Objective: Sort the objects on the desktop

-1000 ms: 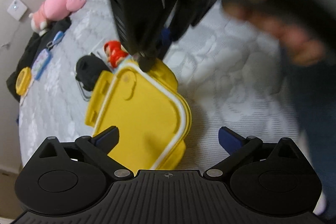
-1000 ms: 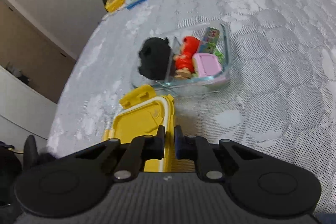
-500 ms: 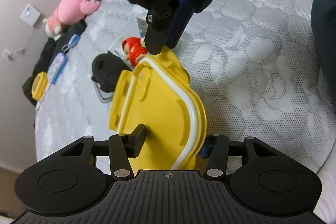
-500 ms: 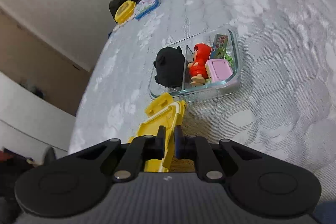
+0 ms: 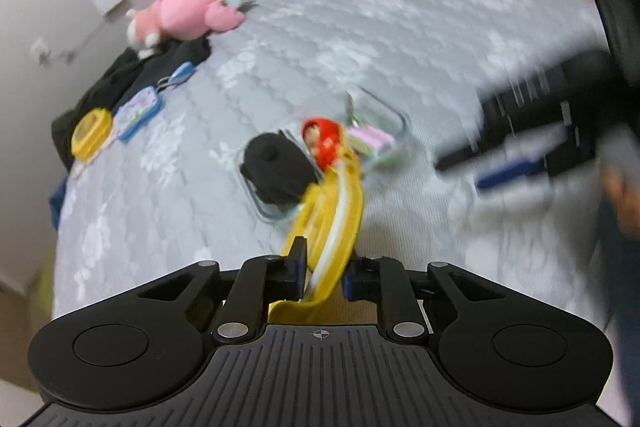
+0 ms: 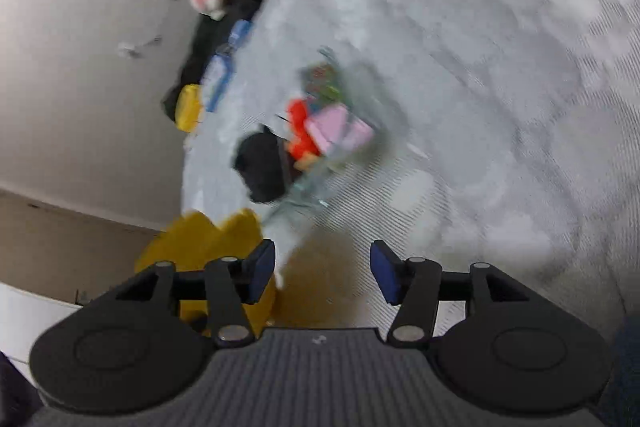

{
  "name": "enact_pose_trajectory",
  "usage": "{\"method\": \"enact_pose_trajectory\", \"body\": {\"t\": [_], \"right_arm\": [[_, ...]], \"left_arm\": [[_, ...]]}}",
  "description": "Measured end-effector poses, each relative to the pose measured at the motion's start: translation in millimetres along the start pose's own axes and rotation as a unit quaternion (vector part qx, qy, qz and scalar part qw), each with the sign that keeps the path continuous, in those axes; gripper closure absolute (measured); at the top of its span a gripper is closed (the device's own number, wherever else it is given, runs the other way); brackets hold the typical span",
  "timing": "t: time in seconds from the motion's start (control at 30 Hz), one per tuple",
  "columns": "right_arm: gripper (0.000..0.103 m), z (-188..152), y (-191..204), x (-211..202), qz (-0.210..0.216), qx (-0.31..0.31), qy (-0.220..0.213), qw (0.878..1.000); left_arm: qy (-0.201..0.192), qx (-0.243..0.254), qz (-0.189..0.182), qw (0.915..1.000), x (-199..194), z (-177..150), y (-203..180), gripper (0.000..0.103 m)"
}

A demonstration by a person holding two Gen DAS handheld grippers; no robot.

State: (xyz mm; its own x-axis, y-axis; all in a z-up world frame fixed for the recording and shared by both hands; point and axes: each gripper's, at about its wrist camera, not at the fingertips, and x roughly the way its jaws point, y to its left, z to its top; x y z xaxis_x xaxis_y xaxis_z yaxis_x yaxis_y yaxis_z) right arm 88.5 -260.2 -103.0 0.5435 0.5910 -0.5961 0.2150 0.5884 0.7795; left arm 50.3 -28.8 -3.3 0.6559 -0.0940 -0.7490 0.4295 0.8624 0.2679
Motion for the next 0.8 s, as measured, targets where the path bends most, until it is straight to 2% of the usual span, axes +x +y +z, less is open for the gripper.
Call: {"method": "enact_pose_trajectory", "body": {"t": [0.1,0.17,0.33,0.4,0.5,0.63,0.8], "right_arm": [[0.046,0,-1,0,-0.009,-0.006,-0.003,1.000],[0.039,-1,1,-2,-0.013,-0.019,-0.012,1.000],[0.039,-4,1,-2,-0.020,-0.032,-0.008,0.999],[0.039,-4,1,-3,-0.018,-0.031,-0.009,0.999],[0.039,-4,1,-3,-0.020,-0.032,-0.007,0.999],[0.039,-5,1,-1,-0.022,-0.035,-0.001,0.999],[0.038,-9,7,4,-0.028,-0.057,0.012,0.998]], "left_arm": [[-0.009,-0.035,-0.010,0.9993,-4,10,9,0.086],[-0.017,-0.042,-0.014,0.9989,-8,15,10,0.086],[-0.027,-0.076,-0.046,0.9957,-16,29,19,0.086],[-0.029,-0.082,-0.048,0.9950,-17,34,24,0.086],[-0.031,-0.073,-0.019,0.9967,-11,34,32,0.088],[-0.021,-0.117,-0.012,0.9928,-6,24,62,0.085],[-0.006,-0.148,0.015,0.9889,7,7,95,0.077]]}}
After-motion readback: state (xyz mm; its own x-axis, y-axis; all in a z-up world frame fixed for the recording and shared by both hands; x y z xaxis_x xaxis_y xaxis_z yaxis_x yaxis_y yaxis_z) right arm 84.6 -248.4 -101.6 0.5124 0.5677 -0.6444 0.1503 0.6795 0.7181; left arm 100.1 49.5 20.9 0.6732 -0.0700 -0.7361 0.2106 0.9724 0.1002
